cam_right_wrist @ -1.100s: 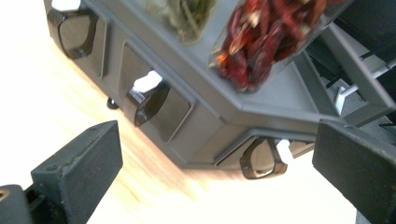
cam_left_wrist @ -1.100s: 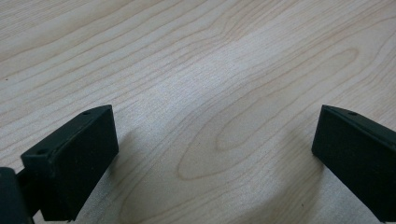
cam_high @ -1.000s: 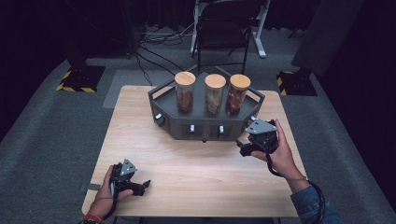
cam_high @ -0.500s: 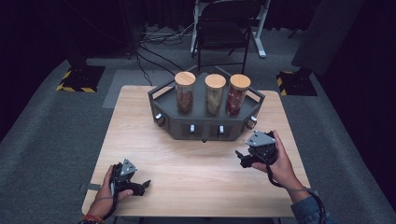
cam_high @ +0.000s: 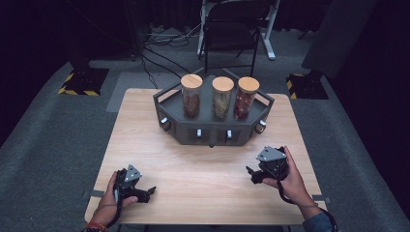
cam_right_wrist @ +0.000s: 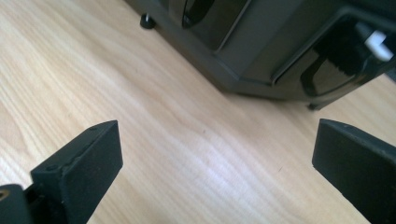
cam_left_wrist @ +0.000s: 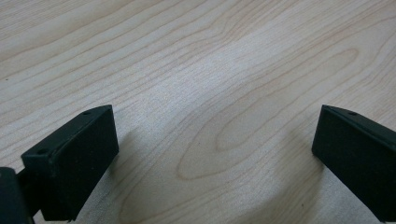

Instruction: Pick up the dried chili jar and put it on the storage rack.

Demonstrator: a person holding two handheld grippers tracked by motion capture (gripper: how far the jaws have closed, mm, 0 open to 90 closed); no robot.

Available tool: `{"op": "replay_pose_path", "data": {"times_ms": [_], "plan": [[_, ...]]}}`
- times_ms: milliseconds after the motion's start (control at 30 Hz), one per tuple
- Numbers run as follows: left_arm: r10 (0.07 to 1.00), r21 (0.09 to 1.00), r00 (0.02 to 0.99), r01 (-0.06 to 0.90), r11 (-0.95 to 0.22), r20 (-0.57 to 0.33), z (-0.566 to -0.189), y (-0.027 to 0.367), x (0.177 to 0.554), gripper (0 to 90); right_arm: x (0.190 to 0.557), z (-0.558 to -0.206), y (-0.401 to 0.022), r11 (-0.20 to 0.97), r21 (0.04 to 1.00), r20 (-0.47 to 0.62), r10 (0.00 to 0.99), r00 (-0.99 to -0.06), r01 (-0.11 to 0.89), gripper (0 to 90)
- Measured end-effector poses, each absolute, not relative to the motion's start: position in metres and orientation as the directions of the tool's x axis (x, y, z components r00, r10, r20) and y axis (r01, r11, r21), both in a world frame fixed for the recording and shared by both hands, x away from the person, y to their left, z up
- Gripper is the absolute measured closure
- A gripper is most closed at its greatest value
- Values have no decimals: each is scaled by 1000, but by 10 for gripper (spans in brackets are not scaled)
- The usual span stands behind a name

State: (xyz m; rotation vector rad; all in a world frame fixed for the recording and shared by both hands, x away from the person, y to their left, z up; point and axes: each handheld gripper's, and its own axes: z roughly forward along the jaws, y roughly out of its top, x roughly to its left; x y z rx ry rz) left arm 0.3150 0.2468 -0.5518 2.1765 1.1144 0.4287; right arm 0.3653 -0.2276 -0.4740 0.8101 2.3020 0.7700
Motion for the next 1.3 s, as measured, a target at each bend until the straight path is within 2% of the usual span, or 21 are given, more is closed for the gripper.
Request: {"op": "replay_pose_path", "data": {"times_ms": [767,1167,1300], "plan": [[811,676,585,599,-429,-4,-552,247,315,3,355,-522,-251,631,625,-251,720,-646,460,19],[810,676,586,599,-429,-4,-552,247,315,2,347,-539,-262,608,618,-202,736,-647,499,18],[810,676,586,599,-429,-4,-552,247,315,2,344,-542,-268,565,647,-158,757,-634,513,17]]}}
